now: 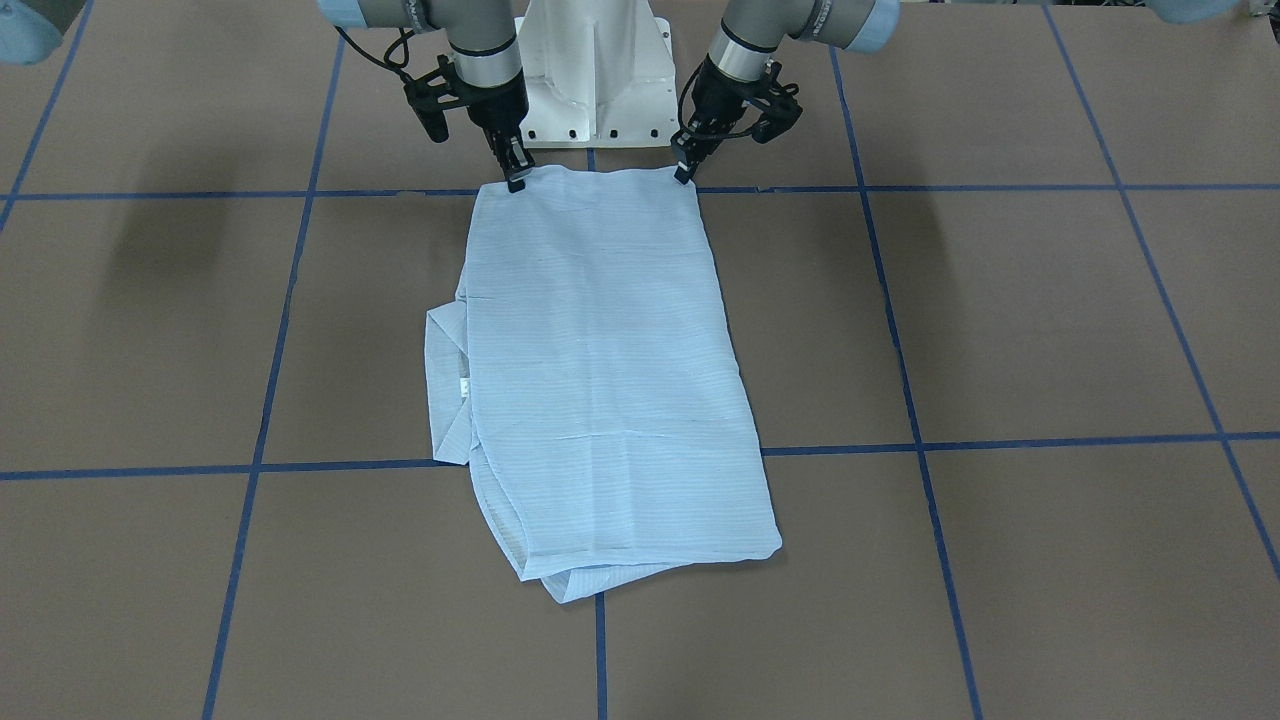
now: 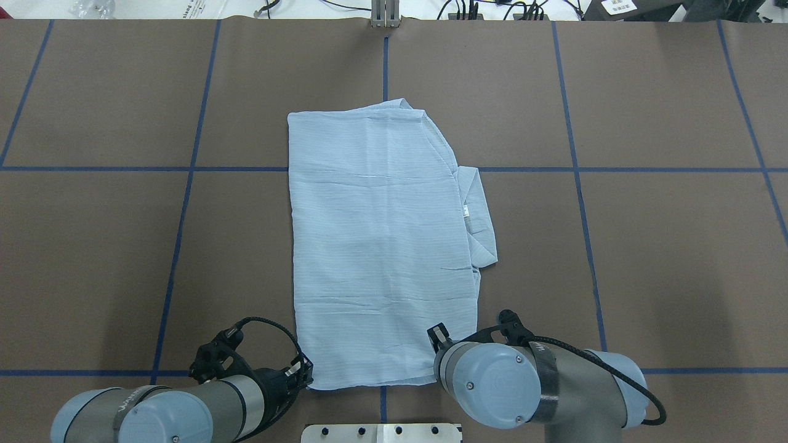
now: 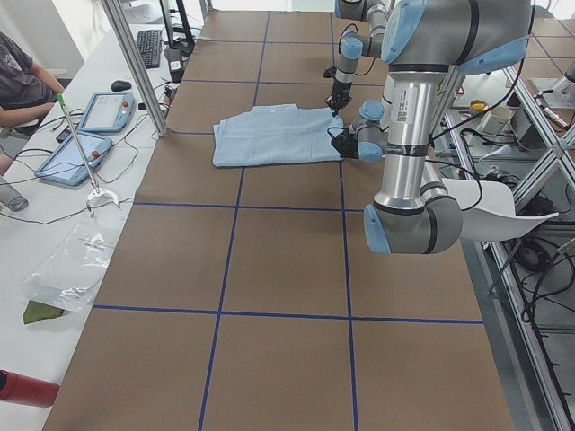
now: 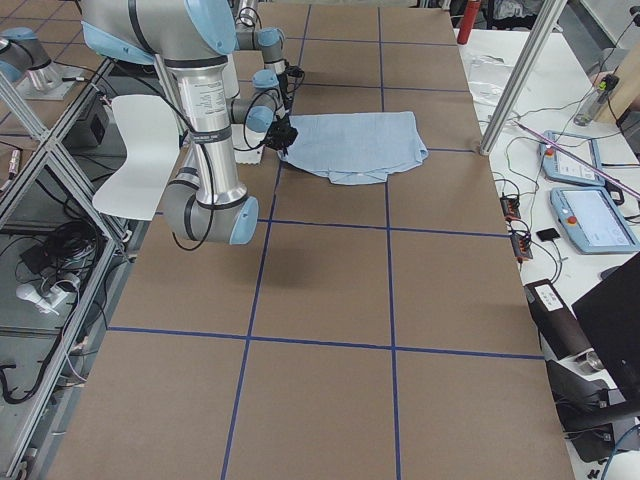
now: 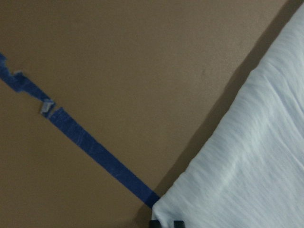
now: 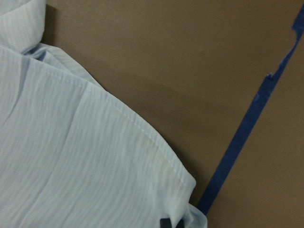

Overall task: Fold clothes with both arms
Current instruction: 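Grasp both near corners and fold them up toward the collar with both grippers, then lay the folded edge onto the shirt's far edge with both grippers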

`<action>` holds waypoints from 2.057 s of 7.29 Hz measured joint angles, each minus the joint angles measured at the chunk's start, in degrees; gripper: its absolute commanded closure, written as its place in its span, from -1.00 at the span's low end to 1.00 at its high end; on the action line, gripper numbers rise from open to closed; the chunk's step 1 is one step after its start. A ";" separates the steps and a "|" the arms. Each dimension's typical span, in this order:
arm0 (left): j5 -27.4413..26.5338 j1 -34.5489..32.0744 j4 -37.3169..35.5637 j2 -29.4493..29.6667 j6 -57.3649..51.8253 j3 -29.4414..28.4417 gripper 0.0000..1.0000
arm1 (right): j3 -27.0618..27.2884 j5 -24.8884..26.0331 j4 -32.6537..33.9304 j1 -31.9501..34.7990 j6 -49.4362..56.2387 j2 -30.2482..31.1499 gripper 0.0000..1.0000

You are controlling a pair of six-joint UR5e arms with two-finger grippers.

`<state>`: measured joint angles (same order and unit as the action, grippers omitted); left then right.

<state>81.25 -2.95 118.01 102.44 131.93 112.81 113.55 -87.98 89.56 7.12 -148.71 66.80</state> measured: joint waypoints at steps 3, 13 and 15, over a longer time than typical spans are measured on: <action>0.38 -1.18 -1.64 -0.44 -0.34 9.85 1.00 | 3.49 0.05 0.13 1.54 -0.05 0.54 1.00; 18.48 -36.28 -2.07 14.20 -16.18 -8.60 1.00 | -18.60 -11.27 0.29 31.77 11.88 -22.44 1.00; 18.45 -39.22 1.85 17.85 -18.28 -17.13 1.00 | -31.25 -11.72 -4.09 33.31 15.75 -28.71 1.00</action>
<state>99.70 -42.16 119.86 120.28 113.65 95.67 82.29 -99.70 85.47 40.43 -132.96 38.09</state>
